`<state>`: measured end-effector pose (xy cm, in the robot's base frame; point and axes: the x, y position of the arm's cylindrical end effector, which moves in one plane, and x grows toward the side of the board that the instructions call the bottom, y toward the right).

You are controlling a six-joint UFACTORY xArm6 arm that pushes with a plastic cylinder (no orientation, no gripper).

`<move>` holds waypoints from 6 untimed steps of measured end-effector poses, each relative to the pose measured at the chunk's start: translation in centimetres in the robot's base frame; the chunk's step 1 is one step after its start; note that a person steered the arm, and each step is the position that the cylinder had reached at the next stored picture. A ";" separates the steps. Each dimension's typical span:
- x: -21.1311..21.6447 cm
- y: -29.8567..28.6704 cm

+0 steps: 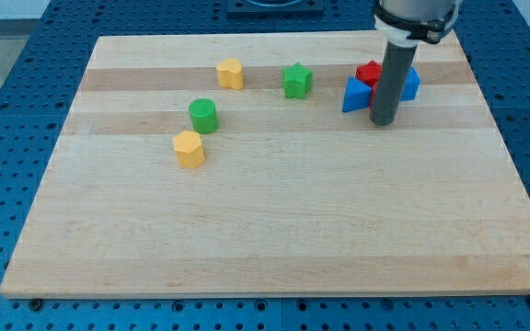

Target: Slightly push the triangle to the bottom left of the red star

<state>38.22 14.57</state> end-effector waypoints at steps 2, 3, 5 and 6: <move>5.0 -4.0; 4.4 -8.4; -0.8 -6.8; -1.0 -6.3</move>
